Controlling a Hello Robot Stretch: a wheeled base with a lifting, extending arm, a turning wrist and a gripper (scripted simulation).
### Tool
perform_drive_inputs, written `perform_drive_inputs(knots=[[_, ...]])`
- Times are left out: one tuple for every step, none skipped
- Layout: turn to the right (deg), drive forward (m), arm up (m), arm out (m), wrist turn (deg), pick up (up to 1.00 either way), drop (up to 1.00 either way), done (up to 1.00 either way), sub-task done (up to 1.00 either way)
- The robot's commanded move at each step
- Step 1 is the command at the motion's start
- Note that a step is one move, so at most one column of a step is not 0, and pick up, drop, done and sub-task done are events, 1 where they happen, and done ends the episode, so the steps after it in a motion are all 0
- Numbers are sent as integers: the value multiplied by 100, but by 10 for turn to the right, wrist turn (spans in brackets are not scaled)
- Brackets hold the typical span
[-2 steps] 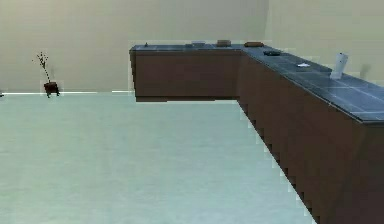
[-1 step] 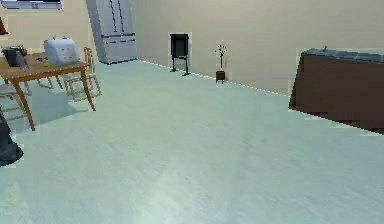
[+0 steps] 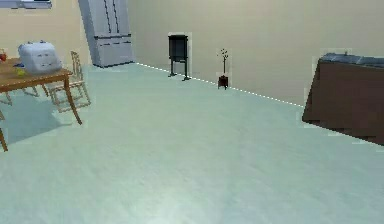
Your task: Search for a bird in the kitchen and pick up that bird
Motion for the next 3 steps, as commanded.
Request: perform_drive_inputs(knots=[[-390,0,0,0,0,0,0,0,0],[0,100,0,0,0,0,0,0,0],[-30,0,0,0,0,0,0,0,0]])
